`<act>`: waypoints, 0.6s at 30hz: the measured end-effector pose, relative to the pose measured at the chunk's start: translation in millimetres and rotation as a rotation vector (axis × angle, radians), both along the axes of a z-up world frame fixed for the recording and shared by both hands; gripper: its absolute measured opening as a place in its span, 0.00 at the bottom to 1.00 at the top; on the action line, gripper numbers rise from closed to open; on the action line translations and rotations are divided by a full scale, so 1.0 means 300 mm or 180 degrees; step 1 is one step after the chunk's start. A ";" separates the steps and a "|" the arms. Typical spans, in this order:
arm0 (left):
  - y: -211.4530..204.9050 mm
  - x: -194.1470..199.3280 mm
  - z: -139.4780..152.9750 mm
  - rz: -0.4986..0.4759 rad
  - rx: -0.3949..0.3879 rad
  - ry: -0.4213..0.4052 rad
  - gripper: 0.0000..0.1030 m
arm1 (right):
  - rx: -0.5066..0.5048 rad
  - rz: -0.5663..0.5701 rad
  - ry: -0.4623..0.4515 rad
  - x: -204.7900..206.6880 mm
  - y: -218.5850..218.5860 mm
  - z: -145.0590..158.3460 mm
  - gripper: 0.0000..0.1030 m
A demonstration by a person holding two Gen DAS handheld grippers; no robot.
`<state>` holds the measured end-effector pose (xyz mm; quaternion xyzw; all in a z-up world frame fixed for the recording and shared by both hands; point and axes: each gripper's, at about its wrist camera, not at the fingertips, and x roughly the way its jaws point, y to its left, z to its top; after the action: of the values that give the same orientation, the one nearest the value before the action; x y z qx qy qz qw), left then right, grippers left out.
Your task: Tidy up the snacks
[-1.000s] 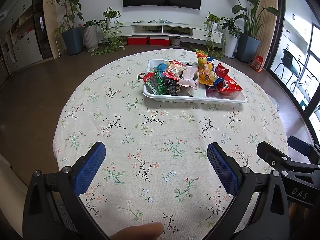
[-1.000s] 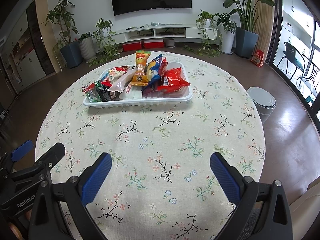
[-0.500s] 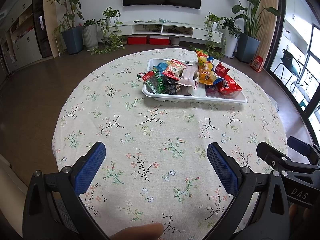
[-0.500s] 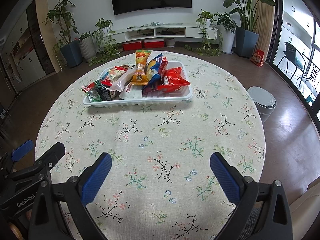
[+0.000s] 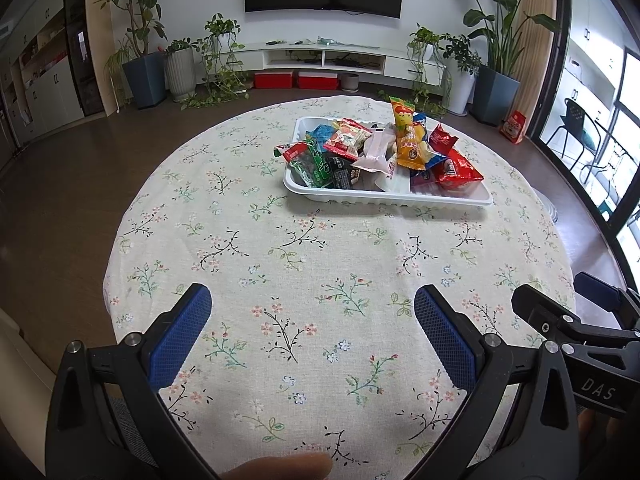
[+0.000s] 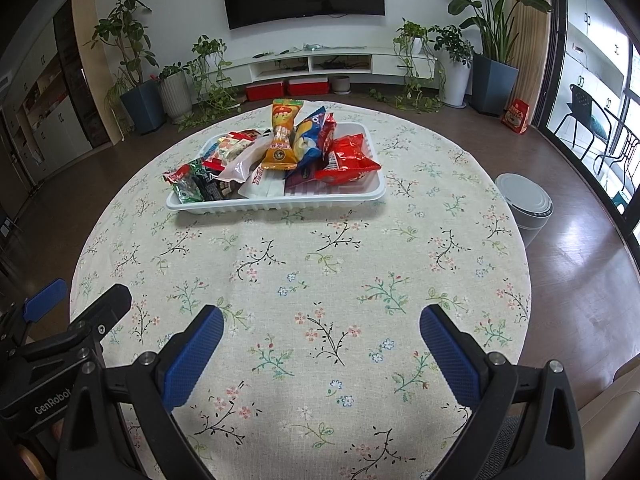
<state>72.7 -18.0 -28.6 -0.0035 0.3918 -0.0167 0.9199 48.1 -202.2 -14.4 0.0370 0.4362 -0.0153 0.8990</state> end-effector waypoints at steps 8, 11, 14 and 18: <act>-0.002 0.000 -0.002 -0.0002 -0.0003 0.0005 1.00 | 0.0000 0.0004 0.0011 -0.001 -0.001 -0.006 0.98; -0.005 -0.003 -0.005 0.0002 0.0002 0.0004 1.00 | -0.0003 0.0004 0.0006 0.004 0.003 -0.003 0.98; -0.002 -0.002 -0.004 0.0000 -0.0004 0.0009 1.00 | 0.0000 0.0005 0.0010 0.006 0.003 -0.003 0.98; -0.002 -0.001 -0.004 0.0004 0.0004 0.0007 1.00 | 0.0001 0.0004 0.0015 -0.001 0.000 -0.006 0.98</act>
<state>72.3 -18.6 -29.8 -0.0031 0.3928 -0.0159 0.9195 47.9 -202.3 -16.2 0.0369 0.4383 -0.0147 0.8980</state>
